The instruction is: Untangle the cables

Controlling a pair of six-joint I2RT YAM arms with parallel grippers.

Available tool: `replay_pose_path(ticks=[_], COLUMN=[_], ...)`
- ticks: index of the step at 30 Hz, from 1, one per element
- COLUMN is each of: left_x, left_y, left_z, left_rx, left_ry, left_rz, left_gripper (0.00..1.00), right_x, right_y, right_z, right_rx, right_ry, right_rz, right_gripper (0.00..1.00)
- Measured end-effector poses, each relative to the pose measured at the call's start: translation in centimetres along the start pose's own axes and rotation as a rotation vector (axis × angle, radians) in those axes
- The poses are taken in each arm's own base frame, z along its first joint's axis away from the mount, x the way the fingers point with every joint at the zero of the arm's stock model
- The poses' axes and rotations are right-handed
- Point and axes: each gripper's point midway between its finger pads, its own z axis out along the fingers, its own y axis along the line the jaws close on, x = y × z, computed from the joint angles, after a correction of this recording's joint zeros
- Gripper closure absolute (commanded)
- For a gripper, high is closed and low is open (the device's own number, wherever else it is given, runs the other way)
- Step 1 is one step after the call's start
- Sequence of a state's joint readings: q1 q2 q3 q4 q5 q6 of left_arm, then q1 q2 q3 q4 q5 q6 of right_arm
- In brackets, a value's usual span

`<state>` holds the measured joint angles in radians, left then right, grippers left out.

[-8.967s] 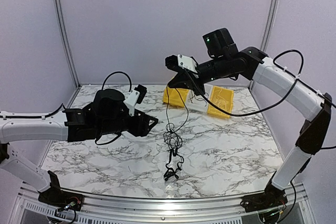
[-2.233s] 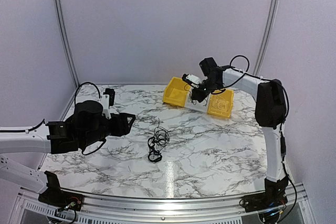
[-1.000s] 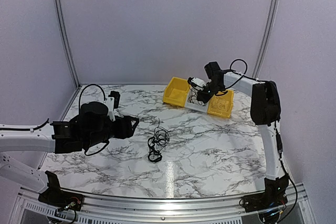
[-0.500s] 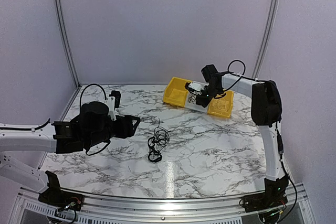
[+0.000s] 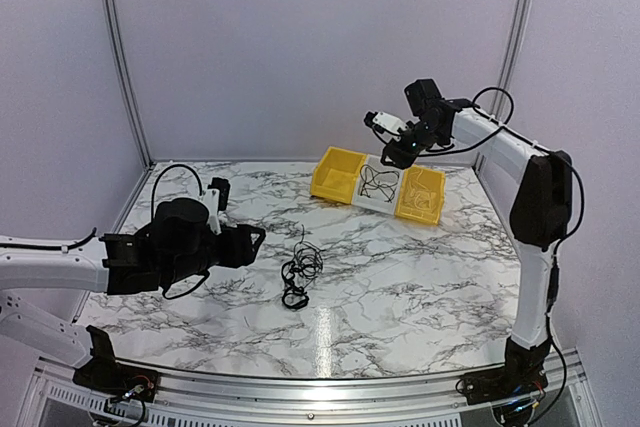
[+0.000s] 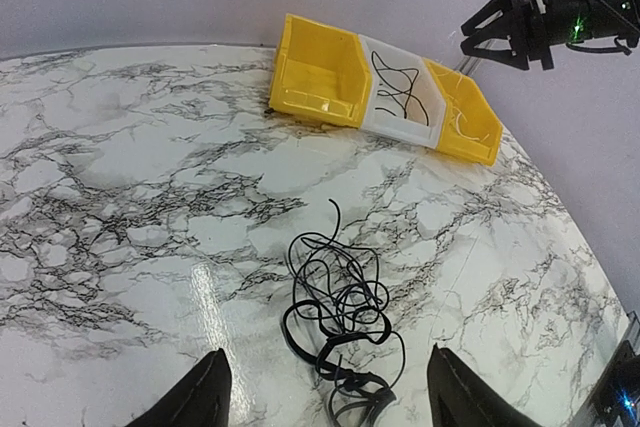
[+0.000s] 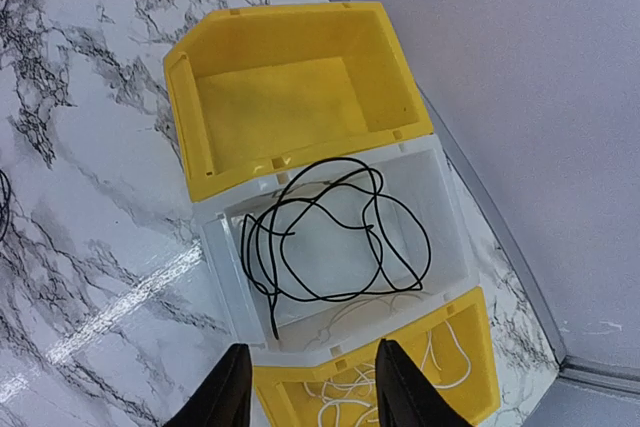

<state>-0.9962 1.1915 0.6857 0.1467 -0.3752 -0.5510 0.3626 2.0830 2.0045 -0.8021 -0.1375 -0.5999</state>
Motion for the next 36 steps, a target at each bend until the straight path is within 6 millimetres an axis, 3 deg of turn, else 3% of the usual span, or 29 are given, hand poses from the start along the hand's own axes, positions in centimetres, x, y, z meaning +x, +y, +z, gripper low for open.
replay_pose_path(ticks=[5, 9, 17, 22, 25, 30, 36], left_x=[1.0, 1.7, 3.9, 5.0, 5.4, 6.2, 7.6], left_y=[0.1, -0.6, -1.1, -0.9, -0.7, -0.4, 0.6], left_z=[0.9, 2.2, 4.0, 4.3, 4.1, 3.8, 2.9], left_rx=[-0.025, -0.031, -0.036, -0.049, -0.060, -0.068, -0.083], left_ry=[0.050, 0.104, 0.202, 0.258, 0.279, 0.312, 0.346], left_rz=[0.016, 0.033, 0.039, 0.011, -0.009, -0.031, -0.053], left_gripper=[0.30, 0.30, 0.26, 0.22, 0.22, 0.24, 0.24], right_x=[-1.0, -1.5, -2.5, -3.8, -3.7, -2.7, -3.6], right_y=[0.6, 3.9, 18.3, 23.5, 25.1, 25.9, 25.6], right_z=[0.1, 0.6, -1.4, -0.2, 2.2, 5.5, 6.8], right_rx=[-0.036, -0.153, -0.569, -0.701, -0.735, -0.739, -0.698], right_ry=[-0.028, -0.054, -0.146, -0.164, -0.136, -0.082, -0.085], right_rz=[0.003, -0.021, -0.072, -0.051, -0.027, 0.015, 0.040], right_gripper=[0.63, 0.57, 0.43, 0.37, 0.37, 0.41, 0.43])
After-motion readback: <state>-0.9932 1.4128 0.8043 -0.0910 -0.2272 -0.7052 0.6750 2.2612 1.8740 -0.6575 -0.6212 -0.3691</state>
